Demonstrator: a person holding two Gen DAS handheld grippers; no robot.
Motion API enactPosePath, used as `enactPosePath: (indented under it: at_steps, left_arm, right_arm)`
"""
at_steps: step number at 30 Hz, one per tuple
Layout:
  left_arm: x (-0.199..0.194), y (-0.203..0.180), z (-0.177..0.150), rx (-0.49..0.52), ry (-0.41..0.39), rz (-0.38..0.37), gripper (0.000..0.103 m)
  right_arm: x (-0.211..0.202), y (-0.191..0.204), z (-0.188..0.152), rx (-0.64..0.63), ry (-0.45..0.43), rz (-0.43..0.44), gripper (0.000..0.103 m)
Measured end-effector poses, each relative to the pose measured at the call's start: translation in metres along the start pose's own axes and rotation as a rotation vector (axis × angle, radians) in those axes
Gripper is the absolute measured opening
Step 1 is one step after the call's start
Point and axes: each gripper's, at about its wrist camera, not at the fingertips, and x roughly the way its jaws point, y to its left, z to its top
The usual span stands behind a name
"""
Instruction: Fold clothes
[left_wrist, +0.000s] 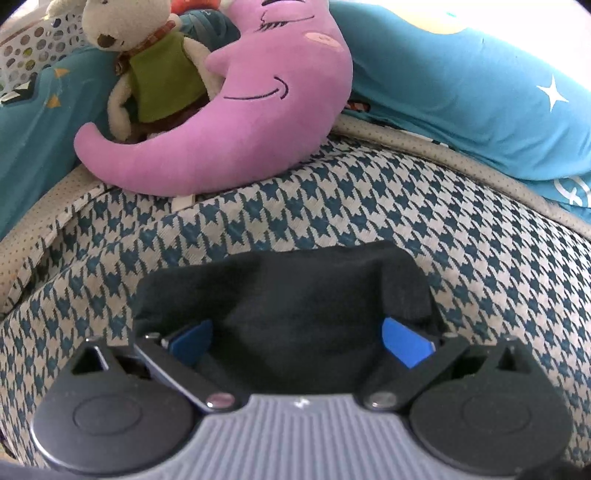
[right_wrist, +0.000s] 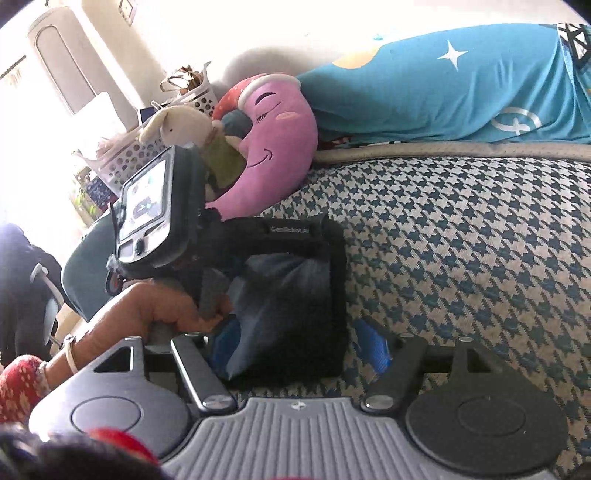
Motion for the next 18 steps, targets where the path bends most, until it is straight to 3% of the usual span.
enactPosePath:
  at_steps: [5,11,18]
  left_arm:
    - [-0.018,0.003,0.002,-0.004,-0.033,-0.036,0.102]
    - [-0.01,-0.011,-0.005,0.061,0.002,-0.037,0.102]
    - [-0.002,-0.011,-0.012,0.043,0.019,-0.034,0.103]
  right_arm:
    - [-0.003,-0.003,0.002,0.009,-0.012,-0.008,0.07]
    - [0.003,-0.003,0.003,0.011,0.009,-0.036,0.07]
    - [0.012,-0.004,0.004,0.009,0.053,-0.105,0.071]
